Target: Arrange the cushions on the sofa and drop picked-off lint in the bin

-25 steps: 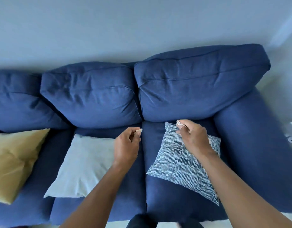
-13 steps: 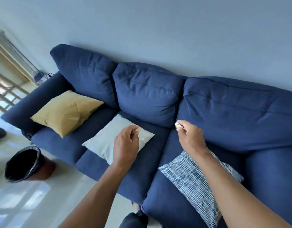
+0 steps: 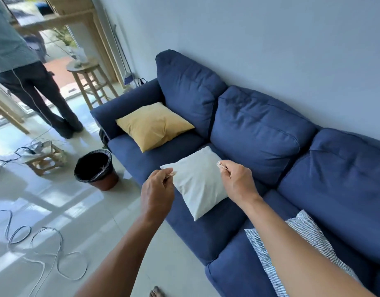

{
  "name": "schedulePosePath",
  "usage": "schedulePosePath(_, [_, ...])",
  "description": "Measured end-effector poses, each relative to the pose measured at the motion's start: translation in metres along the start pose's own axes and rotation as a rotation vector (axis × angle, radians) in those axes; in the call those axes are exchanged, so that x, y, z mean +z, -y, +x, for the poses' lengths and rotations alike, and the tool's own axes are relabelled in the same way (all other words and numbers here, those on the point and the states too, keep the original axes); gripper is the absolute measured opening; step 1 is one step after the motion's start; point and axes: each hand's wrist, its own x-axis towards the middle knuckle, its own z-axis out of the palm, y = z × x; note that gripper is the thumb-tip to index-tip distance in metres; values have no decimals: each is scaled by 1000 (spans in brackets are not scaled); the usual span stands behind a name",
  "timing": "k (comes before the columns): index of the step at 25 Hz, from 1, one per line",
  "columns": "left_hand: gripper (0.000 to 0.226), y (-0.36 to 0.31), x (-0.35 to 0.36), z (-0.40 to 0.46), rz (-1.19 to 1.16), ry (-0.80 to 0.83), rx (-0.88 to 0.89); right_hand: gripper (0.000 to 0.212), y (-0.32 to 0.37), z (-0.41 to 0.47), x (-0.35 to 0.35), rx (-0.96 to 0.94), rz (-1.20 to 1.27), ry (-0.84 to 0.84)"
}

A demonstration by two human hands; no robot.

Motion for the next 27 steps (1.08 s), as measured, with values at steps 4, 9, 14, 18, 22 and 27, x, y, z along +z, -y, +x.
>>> schedulePosePath(4, [17,39,-46,21,-20,-66,8,23,51,15,53,-68,-35,76])
schedulePosePath(9, [16,101,-107,62,-5,-139,-29,25,129,42,127,-159,16,101])
schedulePosePath(14, [12,155,-155,94,30,-179,-24,27,184,62,197,-197,30,148])
schedulePosePath(18, [13,201,-184,125,44,-216,-76,26,218,80,253,-232,20,212])
schedulePosePath(22, [15,235,-200,157,35,-258,-137,22,244,117,301,-262,9,273])
schedulePosePath(27, [13,273,-219,224,100,-318,-190,20,287,185,362,-373,34,327])
